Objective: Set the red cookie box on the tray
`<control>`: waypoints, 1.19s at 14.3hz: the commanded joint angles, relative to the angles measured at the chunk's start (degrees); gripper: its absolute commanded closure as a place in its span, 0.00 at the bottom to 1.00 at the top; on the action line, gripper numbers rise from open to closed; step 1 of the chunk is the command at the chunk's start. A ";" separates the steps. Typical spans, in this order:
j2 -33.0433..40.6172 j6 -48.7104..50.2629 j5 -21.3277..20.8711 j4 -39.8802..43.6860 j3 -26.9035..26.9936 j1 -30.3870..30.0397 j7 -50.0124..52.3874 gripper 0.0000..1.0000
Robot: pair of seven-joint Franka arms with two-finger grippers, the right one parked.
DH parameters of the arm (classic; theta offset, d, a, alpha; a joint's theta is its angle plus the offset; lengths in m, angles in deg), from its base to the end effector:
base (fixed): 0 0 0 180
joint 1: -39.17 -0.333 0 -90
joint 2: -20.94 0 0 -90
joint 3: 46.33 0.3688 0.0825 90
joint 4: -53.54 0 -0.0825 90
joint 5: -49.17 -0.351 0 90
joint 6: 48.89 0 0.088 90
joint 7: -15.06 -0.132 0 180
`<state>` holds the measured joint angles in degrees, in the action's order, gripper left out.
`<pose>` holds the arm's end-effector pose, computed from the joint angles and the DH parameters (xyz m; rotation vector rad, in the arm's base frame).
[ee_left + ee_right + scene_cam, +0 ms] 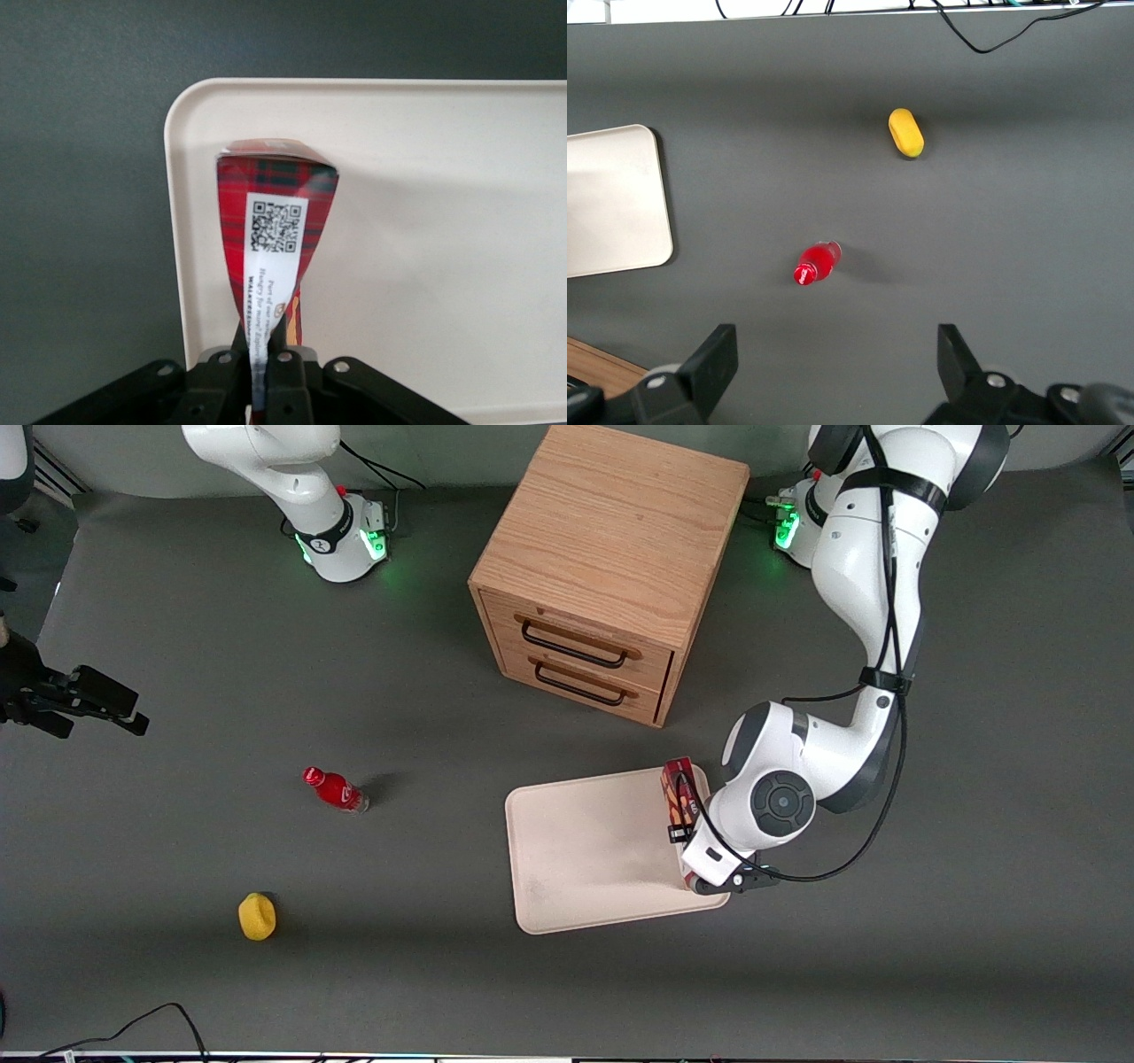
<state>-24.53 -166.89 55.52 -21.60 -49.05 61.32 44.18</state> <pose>0.6781 -0.3135 0.2904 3.0341 0.2156 -0.1514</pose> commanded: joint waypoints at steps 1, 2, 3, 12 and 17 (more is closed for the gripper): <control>-0.67 0.32 -1.60 1.92 0.78 0.79 1.47 0.83; -0.67 0.32 -1.78 1.84 0.87 0.79 1.55 0.01; -0.67 0.32 -2.21 1.83 0.87 0.97 1.55 0.00; 9.86 11.38 -3.01 2.27 1.04 -4.82 0.50 0.00; 18.82 25.08 -3.09 1.75 1.13 -12.47 -11.70 0.00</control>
<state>-9.86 -145.99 53.16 -17.93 -47.65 51.23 36.49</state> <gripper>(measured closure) 0.000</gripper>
